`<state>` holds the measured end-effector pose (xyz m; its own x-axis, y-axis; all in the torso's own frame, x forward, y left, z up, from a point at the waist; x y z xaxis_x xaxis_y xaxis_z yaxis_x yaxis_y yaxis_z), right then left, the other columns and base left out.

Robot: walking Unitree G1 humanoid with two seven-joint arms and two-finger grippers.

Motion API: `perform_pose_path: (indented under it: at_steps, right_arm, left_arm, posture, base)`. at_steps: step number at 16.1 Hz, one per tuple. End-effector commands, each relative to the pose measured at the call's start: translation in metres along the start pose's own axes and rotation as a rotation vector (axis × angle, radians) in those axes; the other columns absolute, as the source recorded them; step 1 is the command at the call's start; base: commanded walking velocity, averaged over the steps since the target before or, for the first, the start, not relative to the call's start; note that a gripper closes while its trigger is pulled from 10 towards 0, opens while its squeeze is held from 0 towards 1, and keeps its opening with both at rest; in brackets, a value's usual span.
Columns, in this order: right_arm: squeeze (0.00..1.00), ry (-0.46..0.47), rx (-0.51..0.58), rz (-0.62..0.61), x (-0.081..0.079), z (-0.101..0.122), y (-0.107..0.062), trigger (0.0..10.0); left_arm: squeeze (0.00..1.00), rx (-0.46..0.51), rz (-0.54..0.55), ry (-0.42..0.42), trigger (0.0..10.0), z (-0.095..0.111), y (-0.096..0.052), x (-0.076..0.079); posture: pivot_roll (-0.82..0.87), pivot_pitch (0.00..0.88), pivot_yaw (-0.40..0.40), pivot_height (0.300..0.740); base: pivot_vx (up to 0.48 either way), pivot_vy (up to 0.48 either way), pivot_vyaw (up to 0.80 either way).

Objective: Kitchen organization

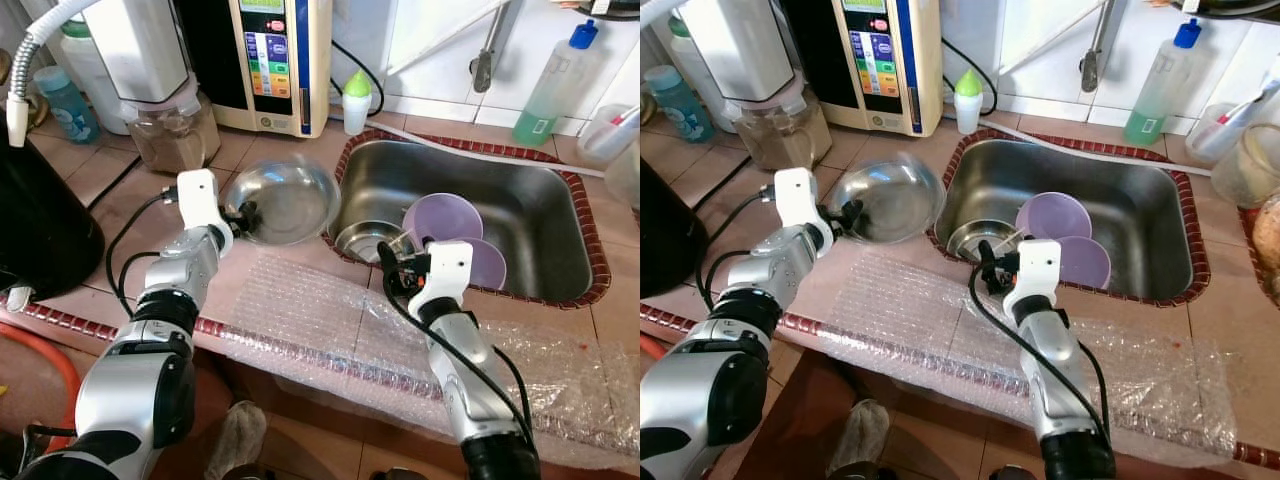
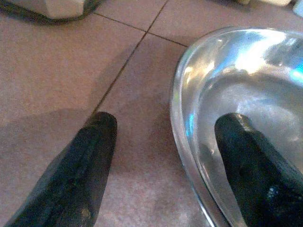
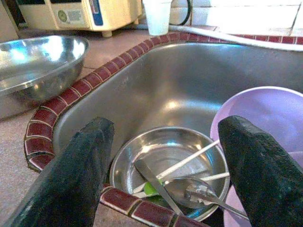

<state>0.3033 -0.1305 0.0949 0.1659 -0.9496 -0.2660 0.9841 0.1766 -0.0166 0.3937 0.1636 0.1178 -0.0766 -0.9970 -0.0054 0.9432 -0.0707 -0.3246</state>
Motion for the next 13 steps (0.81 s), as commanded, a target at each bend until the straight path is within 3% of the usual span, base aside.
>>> perform_pose_path:
  at_steps: [1, 13]
  right_arm:
    - [0.0, 0.01, -0.08, -0.017, 0.005, -0.015, -0.002, 10.0]
    - [0.0, -0.006, -0.091, 0.012, 0.001, -0.015, 0.008, 10.0]
  left_arm:
    - [0.0, -0.025, 0.024, -0.002, 0.0, -0.002, 0.0, -0.005]
    - [0.0, -0.04, 0.05, -0.042, 0.0, -0.005, -0.003, -0.021]
  posture:
    - [-0.04, 0.05, 0.067, 0.74]
    - [-0.01, 0.032, 0.051, 0.74]
  base:
    - [0.0, 0.0, 0.0]
    - [0.0, 0.0, 0.0]
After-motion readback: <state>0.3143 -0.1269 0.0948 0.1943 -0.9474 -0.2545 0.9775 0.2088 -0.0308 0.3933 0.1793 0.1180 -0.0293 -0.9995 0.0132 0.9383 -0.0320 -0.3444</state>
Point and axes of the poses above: a point about 5 cm out from each wrist's last joint towards the gripper, its own y axis pointing out of the wrist towards the gripper, its own z axis along the axis of the wrist's last joint, x = y × z, the point moved 1 cm from there along y, pointing out of the wrist towards the gripper, and after that the axes turned 13 degrees about y, right-handed, at the moved point
